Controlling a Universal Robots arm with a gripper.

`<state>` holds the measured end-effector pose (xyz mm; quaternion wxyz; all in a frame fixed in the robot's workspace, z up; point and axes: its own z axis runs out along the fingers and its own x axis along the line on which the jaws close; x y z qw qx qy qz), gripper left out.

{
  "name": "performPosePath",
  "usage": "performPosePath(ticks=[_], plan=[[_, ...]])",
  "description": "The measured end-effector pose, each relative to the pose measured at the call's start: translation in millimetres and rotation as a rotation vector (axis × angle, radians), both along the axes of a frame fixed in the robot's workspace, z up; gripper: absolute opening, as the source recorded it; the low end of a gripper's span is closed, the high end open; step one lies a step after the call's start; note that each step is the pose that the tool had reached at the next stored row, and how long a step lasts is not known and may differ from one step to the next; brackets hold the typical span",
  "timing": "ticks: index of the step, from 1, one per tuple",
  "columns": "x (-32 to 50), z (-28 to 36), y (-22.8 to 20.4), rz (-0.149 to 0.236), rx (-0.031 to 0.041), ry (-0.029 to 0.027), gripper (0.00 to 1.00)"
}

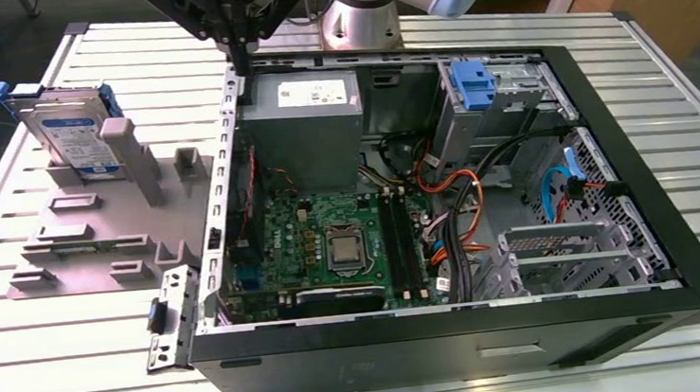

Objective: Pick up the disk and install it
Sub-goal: 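Reach for the disk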

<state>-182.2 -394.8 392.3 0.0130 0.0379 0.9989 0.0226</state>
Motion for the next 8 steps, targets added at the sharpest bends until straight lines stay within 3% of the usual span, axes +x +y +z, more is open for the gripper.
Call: performPosePath(ticks=[8], plan=[[-1.8,0.0,1.6,0.000,0.0000,0.0000,0.11]])
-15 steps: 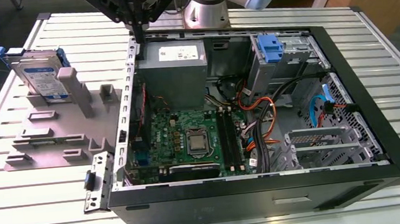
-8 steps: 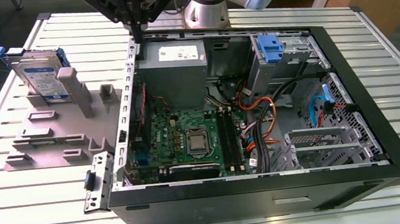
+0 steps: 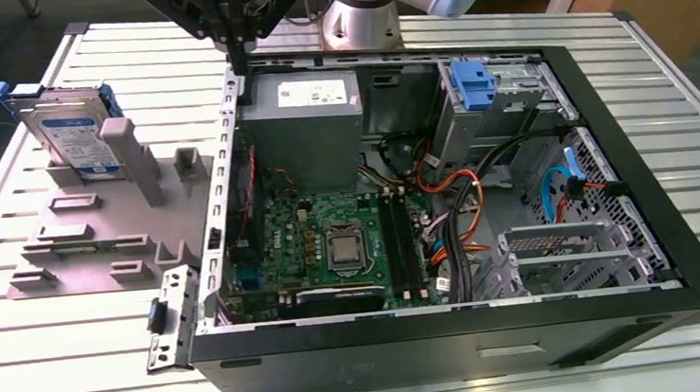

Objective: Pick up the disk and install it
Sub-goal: 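Reach for the disk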

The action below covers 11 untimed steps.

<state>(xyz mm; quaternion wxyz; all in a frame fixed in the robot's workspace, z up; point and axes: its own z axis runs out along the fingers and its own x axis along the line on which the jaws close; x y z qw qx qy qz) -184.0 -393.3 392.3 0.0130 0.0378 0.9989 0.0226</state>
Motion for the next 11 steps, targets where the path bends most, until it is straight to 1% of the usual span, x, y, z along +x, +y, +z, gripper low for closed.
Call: performPosePath(ticks=[8,11], plan=[[-0.1,0.0,0.2,0.000,0.0000,0.0000,0.11],[-2.9,0.0,0.2,0.000,0.0000,0.0001,0.11]])
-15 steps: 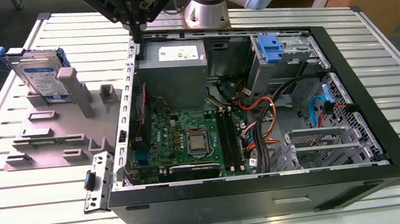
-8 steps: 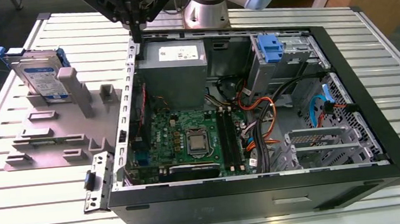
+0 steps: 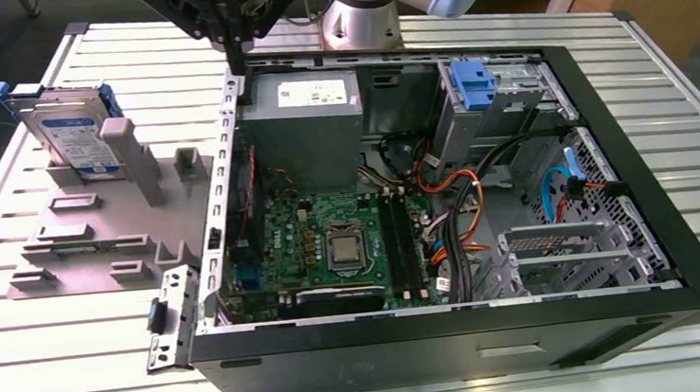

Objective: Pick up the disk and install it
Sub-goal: 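Reach for the disk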

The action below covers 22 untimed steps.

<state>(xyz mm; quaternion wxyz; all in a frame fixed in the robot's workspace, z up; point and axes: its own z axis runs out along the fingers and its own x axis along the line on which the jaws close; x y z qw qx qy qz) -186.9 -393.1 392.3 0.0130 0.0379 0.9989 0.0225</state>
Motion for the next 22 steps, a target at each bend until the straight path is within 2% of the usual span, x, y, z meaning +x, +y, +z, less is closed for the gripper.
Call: performPosePath(ticks=[4,22], plan=[[-3.9,-0.2,0.1,0.000,0.0001,-0.0001,0.11],[-9.6,-0.4,0.1,0.000,0.0000,0.0000,0.11]])
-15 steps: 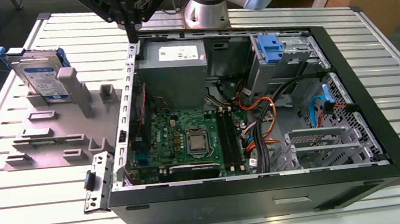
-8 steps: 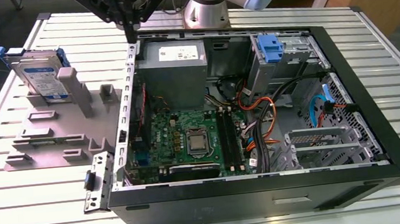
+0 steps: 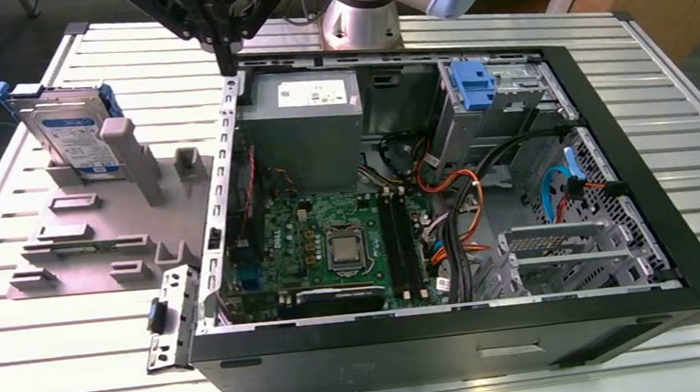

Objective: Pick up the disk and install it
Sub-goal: 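Reach for the disk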

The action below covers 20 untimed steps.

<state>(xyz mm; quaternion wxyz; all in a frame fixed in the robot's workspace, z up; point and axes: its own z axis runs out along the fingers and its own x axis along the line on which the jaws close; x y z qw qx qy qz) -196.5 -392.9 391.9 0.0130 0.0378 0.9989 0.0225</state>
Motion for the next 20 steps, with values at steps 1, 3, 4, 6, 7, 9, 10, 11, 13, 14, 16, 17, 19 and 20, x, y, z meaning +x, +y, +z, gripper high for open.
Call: performPosePath(ticks=[1,3,4,6,7,9,10,11,13,14,16,17,19,20], plan=[[-0.4,0.0,0.0,0.000,0.0000,0.0000,0.11],[-1.0,0.0,0.0,0.000,0.0001,0.0000,0.11],[-1.1,0.0,0.0,0.000,0.0000,0.0000,0.11],[-1.7,0.0,0.0,0.000,0.0000,0.0000,0.11],[-1.8,0.0,0.0,0.000,0.0001,0.0000,0.11],[-2.3,0.0,0.0,0.000,0.0000,0.0000,0.11],[-2.6,0.0,0.0,0.000,0.0000,0.0000,0.11],[-2.9,0.0,0.0,0.000,0.0000,-0.0001,0.11],[-3.5,0.0,0.0,0.000,0.0000,0.0000,0.11],[-3.8,0.0,0.0,0.000,0.0000,0.0000,0.11],[-4.7,0.0,0.0,0.000,-0.0001,0.0000,0.11],[-5.2,0.0,0.1,0.000,0.0000,0.0000,0.11],[-6.3,0.0,0.2,0.000,0.0000,0.0000,0.11],[-6.8,0.0,0.2,0.000,0.0000,-0.0001,0.11]])
